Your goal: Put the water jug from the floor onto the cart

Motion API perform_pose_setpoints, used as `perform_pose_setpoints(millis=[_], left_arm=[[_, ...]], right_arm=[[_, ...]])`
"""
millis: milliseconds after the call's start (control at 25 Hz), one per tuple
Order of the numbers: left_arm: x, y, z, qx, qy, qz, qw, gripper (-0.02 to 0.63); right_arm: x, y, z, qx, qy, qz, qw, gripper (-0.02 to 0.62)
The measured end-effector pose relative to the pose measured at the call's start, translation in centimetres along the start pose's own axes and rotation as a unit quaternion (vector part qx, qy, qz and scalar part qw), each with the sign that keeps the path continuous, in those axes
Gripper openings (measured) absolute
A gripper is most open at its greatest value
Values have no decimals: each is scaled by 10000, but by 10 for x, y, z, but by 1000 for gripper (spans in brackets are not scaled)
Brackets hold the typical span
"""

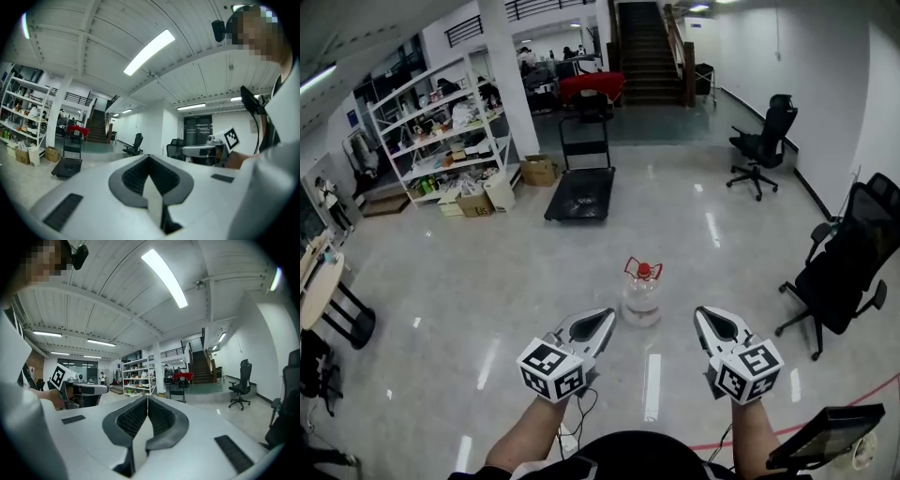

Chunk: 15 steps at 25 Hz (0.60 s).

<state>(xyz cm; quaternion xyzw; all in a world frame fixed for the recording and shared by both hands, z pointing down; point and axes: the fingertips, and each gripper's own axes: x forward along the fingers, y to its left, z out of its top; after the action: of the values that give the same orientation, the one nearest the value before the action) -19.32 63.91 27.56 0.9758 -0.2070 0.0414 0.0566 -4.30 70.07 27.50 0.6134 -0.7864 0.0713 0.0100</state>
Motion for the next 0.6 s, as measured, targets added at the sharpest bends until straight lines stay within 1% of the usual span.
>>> perform_pose_setpoints(millis=[80,200,320,480,600], left_arm=[[9,-2,-4,-36,-7,28,10000,2],[23,-5,-10,36,-14,89,10000,2],[36,-2,-8,62,24,99,9999,0],[52,23,-13,-12,87,115,9999,2],[70,50,-18,-64,68,61,9999,2]], right_arm=[[1,-7,-1,-19,-53,81,10000,3],[5,-23,-5,-64,-109,205,9997,3],[15,-40,-6,-19,-80,191,9998,3],[40,-53,-14,31,-11,195,9998,4],[69,-67,-18,29,20,104,9999,3]])
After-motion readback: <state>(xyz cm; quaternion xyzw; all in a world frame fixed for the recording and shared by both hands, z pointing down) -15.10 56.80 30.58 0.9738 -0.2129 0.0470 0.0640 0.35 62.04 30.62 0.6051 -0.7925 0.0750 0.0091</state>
